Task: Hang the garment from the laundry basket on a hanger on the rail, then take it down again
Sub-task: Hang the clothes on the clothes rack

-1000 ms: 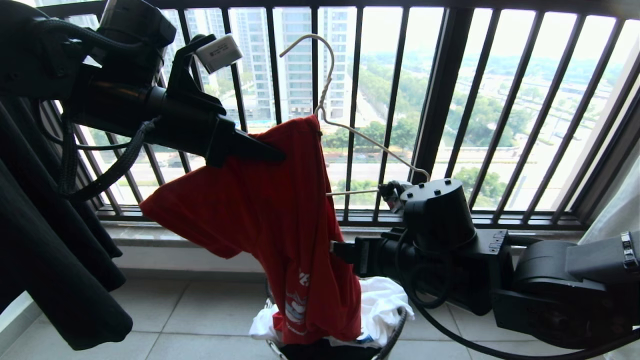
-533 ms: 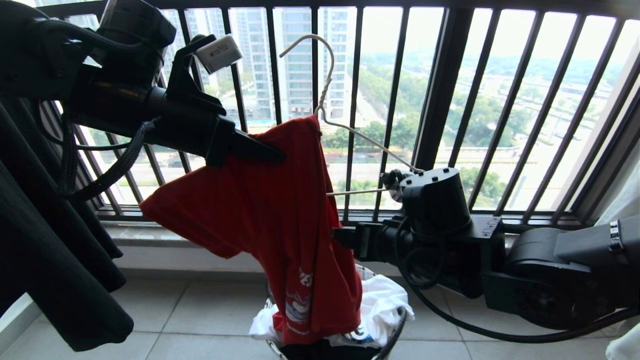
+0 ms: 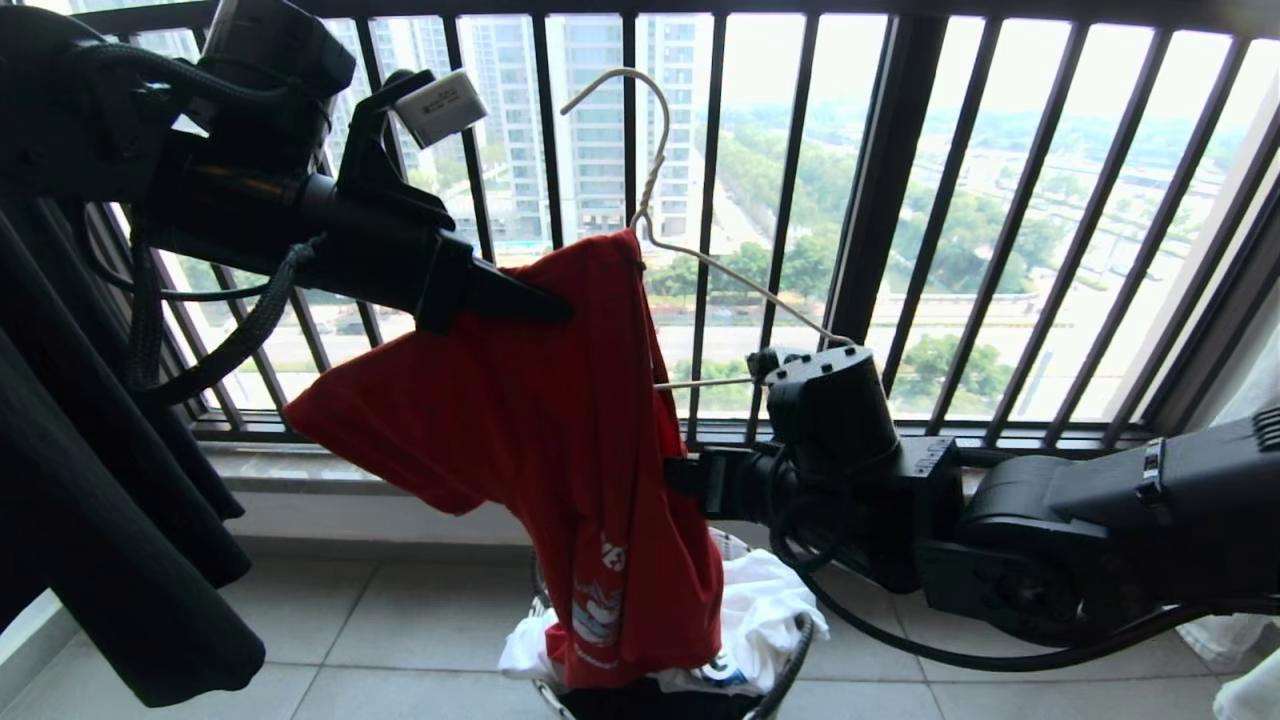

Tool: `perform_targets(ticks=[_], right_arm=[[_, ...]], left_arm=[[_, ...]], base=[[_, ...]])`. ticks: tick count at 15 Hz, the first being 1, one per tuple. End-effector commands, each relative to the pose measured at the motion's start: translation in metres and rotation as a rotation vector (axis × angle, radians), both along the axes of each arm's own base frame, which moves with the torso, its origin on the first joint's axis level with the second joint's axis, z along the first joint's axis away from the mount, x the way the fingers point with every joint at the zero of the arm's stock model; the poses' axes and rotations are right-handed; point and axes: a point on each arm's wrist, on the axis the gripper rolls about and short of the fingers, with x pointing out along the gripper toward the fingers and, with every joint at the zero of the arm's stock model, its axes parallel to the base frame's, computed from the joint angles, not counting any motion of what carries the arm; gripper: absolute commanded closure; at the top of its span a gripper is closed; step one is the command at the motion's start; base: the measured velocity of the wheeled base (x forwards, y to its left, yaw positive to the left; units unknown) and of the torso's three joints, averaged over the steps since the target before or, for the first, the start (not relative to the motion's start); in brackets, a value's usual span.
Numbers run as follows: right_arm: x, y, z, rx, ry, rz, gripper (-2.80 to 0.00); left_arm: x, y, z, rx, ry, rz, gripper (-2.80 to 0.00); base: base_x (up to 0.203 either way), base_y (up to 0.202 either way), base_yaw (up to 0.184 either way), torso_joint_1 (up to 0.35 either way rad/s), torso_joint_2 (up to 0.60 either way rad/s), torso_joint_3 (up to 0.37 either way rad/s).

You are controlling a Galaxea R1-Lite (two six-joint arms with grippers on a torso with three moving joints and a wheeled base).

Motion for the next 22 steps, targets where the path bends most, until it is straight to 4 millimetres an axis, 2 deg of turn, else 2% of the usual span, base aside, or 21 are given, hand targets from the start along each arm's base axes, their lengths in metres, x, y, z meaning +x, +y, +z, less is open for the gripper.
perform_targets(ticks=[1, 5, 9, 13, 17, 22], right_arm=[[0.005, 0.004, -0.007, -0.019, 0.001, -0.031, -2.8], [0.005, -0.001, -0.023, -0.116, 0.064, -0.094, -2.8], [0.009, -0.014, -0.018, -0.133, 0.056, -0.153, -2.8], [0.012, -0.026, -0.023, -0.161, 0.064, -0.209, -2.8], [0.01, -0.041, -0.016, -0.156, 0.055, -0.238, -2.8], [0.014, -0.052, -0.018, -0.163, 0.064, -0.267, -2.8]], left_arm=[[0.0, -0.001, -0.001, 0.0, 0.004, -0.006, 0.0], [0.001, 0.0, -0.001, 0.0, 0.004, -0.004, 0.0], [0.001, -0.001, -0.001, 0.001, 0.006, -0.006, 0.0], [0.001, -0.001, -0.002, 0.001, 0.008, -0.006, 0.0], [0.004, -0.002, -0.003, -0.001, 0.003, -0.005, 0.0], [0.004, -0.002, -0.003, -0.002, 0.0, -0.005, 0.0]], base=[[0.0, 0.0, 0.0, 0.0, 0.0, 0.0], [0.0, 0.0, 0.0, 0.0, 0.0, 0.0], [0.0, 0.0, 0.0, 0.0, 0.0, 0.0], [0.0, 0.0, 0.0, 0.0, 0.0, 0.0], [0.0, 0.0, 0.0, 0.0, 0.0, 0.0], [0.0, 0.0, 0.0, 0.0, 0.0, 0.0]])
